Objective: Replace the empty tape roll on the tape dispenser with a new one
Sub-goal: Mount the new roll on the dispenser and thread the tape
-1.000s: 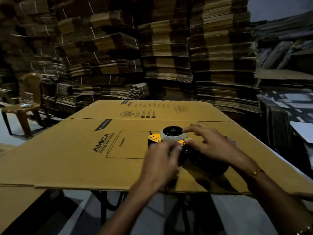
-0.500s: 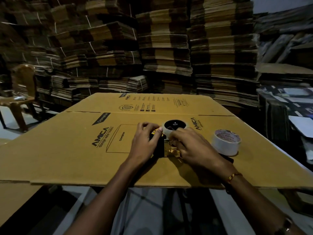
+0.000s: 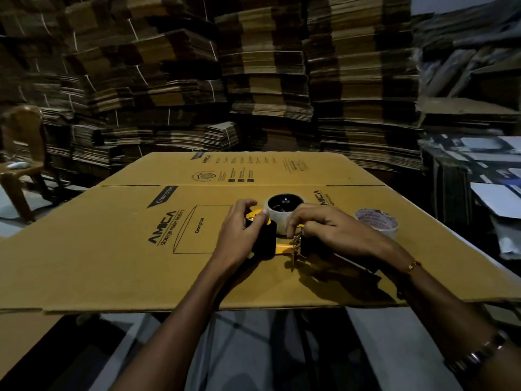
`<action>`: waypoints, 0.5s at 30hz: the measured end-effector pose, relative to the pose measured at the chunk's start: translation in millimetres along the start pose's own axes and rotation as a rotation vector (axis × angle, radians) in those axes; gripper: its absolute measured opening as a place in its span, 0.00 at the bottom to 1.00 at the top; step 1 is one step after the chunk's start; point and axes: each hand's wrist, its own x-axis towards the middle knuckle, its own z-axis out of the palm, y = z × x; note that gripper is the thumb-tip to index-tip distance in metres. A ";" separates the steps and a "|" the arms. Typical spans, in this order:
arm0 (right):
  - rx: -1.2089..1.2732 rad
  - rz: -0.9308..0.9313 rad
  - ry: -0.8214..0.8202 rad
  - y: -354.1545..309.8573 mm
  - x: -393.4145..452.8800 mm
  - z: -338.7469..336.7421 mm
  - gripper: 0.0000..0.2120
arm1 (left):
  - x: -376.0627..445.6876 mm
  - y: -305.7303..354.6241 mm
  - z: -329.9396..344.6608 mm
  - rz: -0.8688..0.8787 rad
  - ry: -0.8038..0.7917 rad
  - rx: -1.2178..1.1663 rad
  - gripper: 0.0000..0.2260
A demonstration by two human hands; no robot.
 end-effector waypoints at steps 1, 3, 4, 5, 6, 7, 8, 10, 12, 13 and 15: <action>0.010 0.010 0.034 -1.4 -0.3 1.4 0.10 | 2.9 0.2 -1.0 -0.033 -0.032 -0.040 0.18; -0.040 0.034 0.165 0.5 1.5 5.3 0.09 | 11.4 1.7 -3.4 -0.090 -0.099 -0.074 0.23; -0.075 0.061 0.251 2.4 3.5 7.1 0.10 | 17.4 3.7 -4.7 -0.134 -0.136 -0.089 0.27; -0.101 0.106 0.332 3.7 5.9 8.3 0.12 | 23.8 6.4 -5.9 -0.183 -0.178 -0.109 0.30; -0.117 0.163 0.389 4.7 9.0 8.5 0.13 | 29.9 9.9 -6.8 -0.227 -0.224 -0.126 0.33; -0.124 0.222 0.411 5.3 12.4 8.1 0.15 | 34.7 13.0 -7.6 -0.253 -0.276 -0.127 0.34; -0.126 0.274 0.401 6.0 16.2 7.6 0.17 | 38.2 15.8 -8.7 -0.253 -0.320 -0.100 0.34; -0.131 0.339 0.360 8.1 24.4 7.4 0.18 | 40.3 15.4 -9.9 -0.230 -0.352 -0.017 0.28; -0.150 0.369 0.346 10.1 30.0 6.4 0.17 | 36.9 13.4 -10.3 -0.239 -0.337 -0.033 0.22; -0.155 0.377 0.344 11.0 31.0 5.7 0.17 | 34.2 12.5 -9.9 -0.249 -0.325 -0.057 0.21; -0.138 0.383 0.334 13.4 30.8 4.2 0.16 | 31.6 11.1 -8.7 -0.245 -0.286 -0.052 0.20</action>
